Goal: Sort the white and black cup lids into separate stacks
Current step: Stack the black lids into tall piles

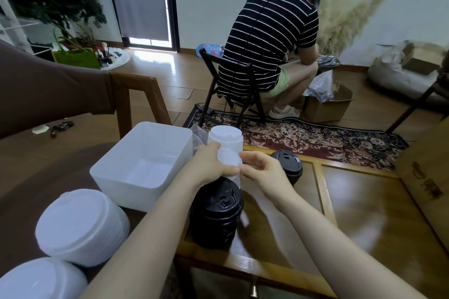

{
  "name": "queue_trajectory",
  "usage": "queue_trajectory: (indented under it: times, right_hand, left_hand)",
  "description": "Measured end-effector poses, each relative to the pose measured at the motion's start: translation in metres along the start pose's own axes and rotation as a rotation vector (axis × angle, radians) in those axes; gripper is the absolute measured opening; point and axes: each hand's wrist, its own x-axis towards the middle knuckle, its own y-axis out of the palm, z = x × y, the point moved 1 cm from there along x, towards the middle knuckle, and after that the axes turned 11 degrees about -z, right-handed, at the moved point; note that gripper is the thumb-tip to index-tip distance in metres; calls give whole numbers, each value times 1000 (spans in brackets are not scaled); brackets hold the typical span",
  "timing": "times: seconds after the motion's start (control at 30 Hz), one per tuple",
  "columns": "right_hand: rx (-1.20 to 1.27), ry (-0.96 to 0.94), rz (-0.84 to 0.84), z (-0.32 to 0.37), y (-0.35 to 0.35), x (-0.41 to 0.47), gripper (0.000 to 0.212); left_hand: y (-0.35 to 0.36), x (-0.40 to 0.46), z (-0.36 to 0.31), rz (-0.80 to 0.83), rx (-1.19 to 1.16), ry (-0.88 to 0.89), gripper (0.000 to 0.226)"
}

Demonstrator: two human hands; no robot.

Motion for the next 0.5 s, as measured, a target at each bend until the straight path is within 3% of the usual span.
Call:
queue_trajectory:
  times: [0.3, 0.5]
  right_hand:
    - [-65, -7, -19, 4, -17, -19, 24]
    - [-30, 95, 20, 2, -28, -53, 15]
  left_hand:
    - [-7, -10, -2, -48, -31, 15, 92]
    - [-24, -57, -4, -220, -150, 78, 58]
